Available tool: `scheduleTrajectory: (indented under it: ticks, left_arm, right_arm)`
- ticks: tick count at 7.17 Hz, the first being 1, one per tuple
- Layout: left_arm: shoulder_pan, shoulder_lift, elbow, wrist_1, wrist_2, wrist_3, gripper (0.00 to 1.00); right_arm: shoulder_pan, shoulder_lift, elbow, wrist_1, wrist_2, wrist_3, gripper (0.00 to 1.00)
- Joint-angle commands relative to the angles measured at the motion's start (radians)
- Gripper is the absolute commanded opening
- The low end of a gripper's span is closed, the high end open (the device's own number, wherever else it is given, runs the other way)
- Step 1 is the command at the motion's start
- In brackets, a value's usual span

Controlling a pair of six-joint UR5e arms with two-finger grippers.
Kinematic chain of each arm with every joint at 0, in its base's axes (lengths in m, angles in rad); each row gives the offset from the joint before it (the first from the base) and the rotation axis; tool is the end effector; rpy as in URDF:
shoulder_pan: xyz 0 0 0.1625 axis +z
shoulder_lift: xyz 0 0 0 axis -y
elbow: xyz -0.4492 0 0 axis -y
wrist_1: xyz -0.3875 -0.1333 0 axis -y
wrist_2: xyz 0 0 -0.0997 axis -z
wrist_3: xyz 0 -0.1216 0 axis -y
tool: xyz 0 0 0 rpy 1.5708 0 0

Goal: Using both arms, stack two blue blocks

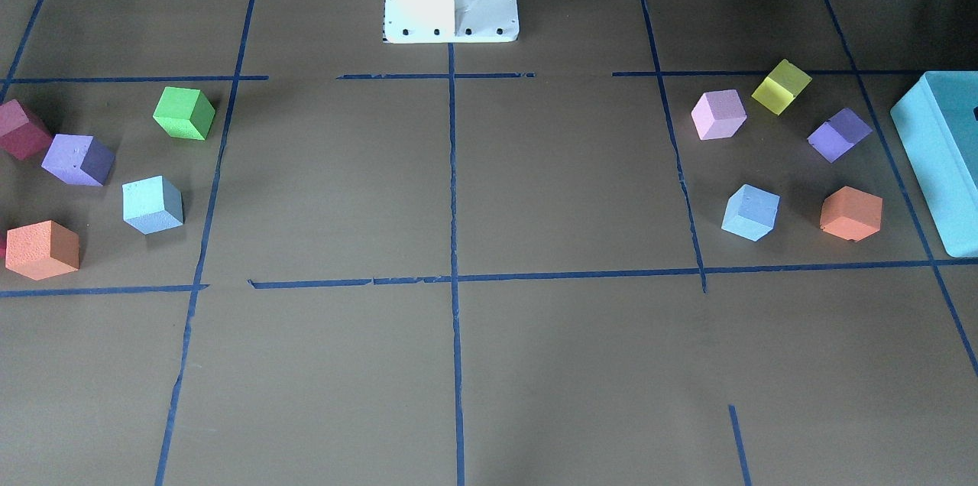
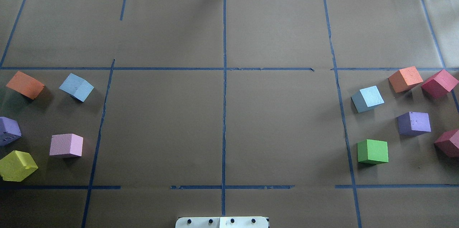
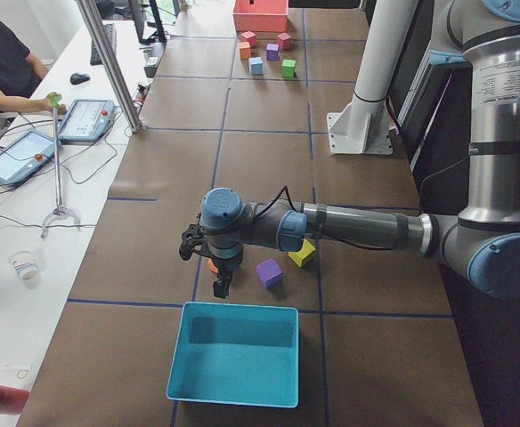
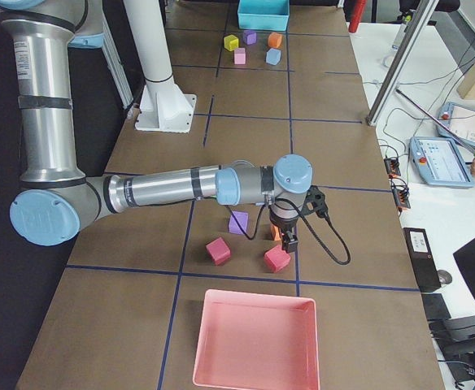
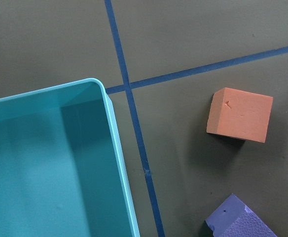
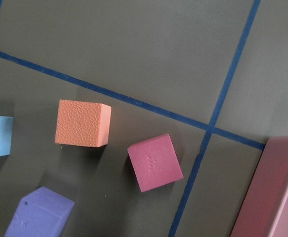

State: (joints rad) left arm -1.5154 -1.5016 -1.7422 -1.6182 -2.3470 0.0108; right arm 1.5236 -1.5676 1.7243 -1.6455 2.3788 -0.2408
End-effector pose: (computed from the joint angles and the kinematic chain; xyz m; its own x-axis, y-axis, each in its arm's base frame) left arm -0.0222 -0.4679 0.6420 0.7061 0.1544 -0.6911 -0.0624 0.9857 0.1565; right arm 0.0222 -0.4920 0.6268 0.6563 -0.3265 0.6802 0.2096 0.9449 0.2514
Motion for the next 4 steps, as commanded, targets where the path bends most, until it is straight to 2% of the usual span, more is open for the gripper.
scheduleTrajectory:
  ticks: [1,4]
  left_arm:
    - [-0.009,-0.006,-0.005,0.003,0.002,-0.017,1.0]
    - [-0.009,0.011,-0.011,0.004,0.003,-0.031,1.0]
  right_arm:
    - [-0.006,-0.047,-0.006,0.024,-0.038,-0.002,1.0]
    - [-0.006,-0.054,-0.009,0.053,-0.038,-0.002,1.0]
